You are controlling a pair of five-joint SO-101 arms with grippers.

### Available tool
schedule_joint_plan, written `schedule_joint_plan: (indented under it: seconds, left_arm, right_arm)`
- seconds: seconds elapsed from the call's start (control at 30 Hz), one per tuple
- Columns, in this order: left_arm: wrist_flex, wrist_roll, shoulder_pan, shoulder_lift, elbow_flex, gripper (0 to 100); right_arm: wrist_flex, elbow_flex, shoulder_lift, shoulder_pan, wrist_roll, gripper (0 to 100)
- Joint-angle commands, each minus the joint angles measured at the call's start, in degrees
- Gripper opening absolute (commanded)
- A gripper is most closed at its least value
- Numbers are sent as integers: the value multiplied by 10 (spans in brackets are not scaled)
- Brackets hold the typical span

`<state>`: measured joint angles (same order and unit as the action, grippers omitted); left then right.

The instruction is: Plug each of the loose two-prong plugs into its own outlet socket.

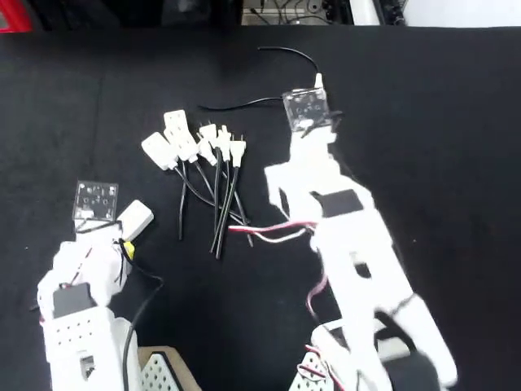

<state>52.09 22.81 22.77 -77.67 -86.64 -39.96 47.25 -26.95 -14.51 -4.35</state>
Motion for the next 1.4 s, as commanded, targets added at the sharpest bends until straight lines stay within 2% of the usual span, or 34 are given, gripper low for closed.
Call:
schedule_joint_plan:
  seconds: [0.0,0.07,0.17,0.27,0.33,0.47,0.57,0.7,0.97,1.1,1.27,1.37]
  left_arm:
    - [-12,2,-9,-98,-47,213]
    - [-10,22,-9,-146,-75,213]
    - [-7,31,-9,-214,-111,213]
    - [62,33,-9,-266,-108,213]
    - [95,35,-10,-272,-98,213]
    - [91,70,-23,-265,-102,213]
    - [91,87,-42,-265,-107,213]
    - [91,90,-44,-265,-107,213]
    - [91,90,-44,-265,-107,213]
    - [92,90,-43,-265,-107,213]
    - [92,90,-43,-265,-107,213]
    - [92,90,-42,-265,-107,213]
  right_arm:
    - [40,-83,104,38,-46,110]
    - [42,-138,174,40,-64,132]
    - [47,-232,274,36,-63,103]
    - [45,-314,359,32,-64,96]
    - [46,-355,405,26,-62,96]
    - [45,-420,466,23,-62,96]
    - [44,-447,493,19,-49,100]
    - [-16,-455,500,13,7,126]
    - [-102,-455,457,-114,33,84]
    - [-48,-471,459,-119,30,94]
    - [-40,-508,513,-94,-12,237]
    - [-40,-543,547,-74,-18,209]
